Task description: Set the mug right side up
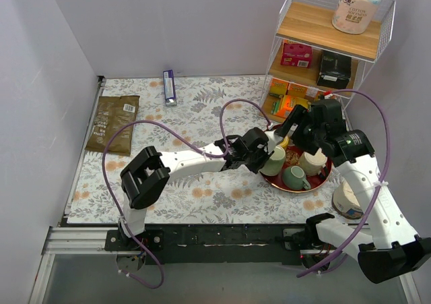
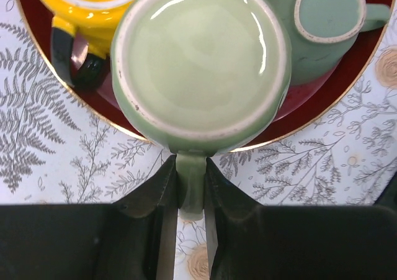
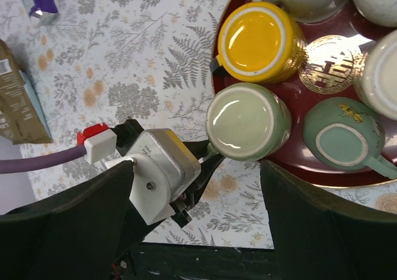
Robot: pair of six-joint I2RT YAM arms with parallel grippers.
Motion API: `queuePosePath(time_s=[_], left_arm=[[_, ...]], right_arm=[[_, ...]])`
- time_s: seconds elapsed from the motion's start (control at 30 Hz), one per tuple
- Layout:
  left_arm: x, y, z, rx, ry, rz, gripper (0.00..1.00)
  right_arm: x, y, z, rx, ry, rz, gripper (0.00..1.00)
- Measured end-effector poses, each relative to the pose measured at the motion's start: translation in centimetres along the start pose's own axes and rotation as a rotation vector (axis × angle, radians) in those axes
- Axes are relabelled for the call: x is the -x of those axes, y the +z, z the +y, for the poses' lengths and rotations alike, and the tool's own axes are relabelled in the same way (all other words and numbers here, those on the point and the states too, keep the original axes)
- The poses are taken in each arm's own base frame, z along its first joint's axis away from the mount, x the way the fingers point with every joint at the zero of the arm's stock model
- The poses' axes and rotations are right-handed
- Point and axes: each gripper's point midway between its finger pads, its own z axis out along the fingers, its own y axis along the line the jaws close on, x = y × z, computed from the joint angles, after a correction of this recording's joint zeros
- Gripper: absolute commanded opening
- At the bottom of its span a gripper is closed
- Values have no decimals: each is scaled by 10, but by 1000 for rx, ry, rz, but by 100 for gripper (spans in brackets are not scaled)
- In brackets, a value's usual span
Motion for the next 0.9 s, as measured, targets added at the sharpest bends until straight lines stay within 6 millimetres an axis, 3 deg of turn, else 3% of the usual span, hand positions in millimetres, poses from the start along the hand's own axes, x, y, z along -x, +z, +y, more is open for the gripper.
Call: queuePosePath(time_s=[0.23, 0.33, 0.5, 0.57, 0.63, 0.7, 0.9], left_arm=[[13, -39, 18, 13, -215, -33, 0], [32, -67, 38, 2, -339, -94, 0], [82, -136, 118, 31, -540, -313, 0], [94, -163, 153, 66, -605, -395, 0], [104, -183, 175, 98, -653, -453, 0], [115, -197, 179, 90, -680, -497, 0], [152, -226, 151, -70, -751, -615, 0]], right_arm=[[19, -2, 35, 158, 10, -62, 89], [27, -10, 57, 289, -42, -107, 90], [48, -45, 101, 557, -130, -249, 93], [57, -62, 122, 670, -165, -299, 92], [60, -66, 140, 759, -193, -300, 92], [61, -71, 158, 850, -212, -293, 92], [36, -52, 192, 964, -243, -189, 87]])
